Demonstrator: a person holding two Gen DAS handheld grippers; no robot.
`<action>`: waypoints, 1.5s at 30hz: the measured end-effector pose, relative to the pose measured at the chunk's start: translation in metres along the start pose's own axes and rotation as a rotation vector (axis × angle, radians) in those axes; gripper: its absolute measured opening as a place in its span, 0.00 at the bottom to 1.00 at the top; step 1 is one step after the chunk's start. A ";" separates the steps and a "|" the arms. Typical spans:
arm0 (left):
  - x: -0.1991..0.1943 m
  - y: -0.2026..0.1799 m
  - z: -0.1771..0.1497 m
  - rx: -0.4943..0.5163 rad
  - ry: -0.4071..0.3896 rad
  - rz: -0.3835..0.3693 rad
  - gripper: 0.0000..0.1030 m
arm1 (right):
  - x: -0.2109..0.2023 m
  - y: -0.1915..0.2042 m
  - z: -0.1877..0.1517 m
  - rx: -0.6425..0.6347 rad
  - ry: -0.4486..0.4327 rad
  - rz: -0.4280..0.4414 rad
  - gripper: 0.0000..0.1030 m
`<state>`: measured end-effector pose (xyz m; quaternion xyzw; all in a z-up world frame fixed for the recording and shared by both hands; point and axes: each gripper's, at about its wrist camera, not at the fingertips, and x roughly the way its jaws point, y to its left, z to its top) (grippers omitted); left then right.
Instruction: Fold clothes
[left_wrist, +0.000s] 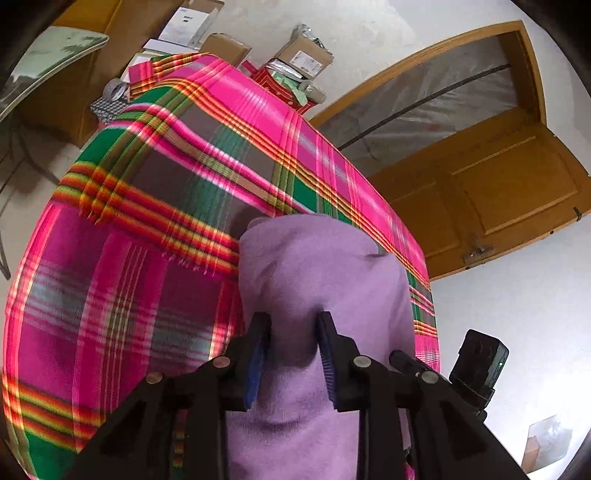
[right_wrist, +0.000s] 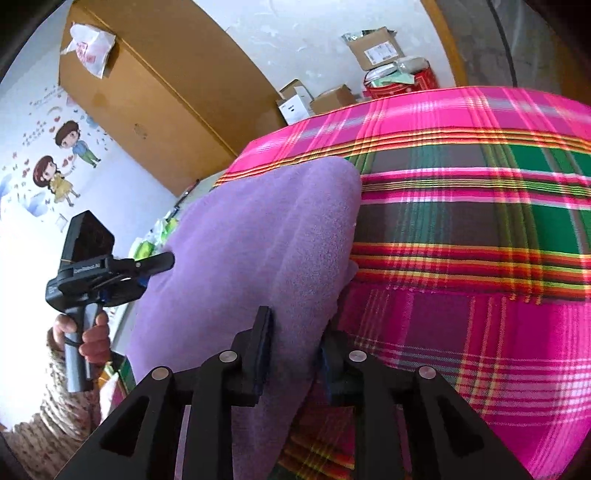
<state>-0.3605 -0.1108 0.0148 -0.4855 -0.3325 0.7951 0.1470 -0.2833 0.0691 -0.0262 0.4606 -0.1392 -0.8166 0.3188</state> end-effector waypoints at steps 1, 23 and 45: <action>-0.001 0.000 -0.002 -0.003 0.000 0.003 0.32 | -0.002 0.001 -0.001 0.002 -0.003 -0.010 0.27; -0.041 0.017 -0.095 -0.047 0.021 -0.024 0.32 | -0.045 0.048 -0.091 -0.106 -0.058 -0.110 0.27; -0.038 -0.060 -0.166 0.202 -0.223 0.476 0.32 | -0.031 0.104 -0.136 -0.177 -0.002 -0.347 0.33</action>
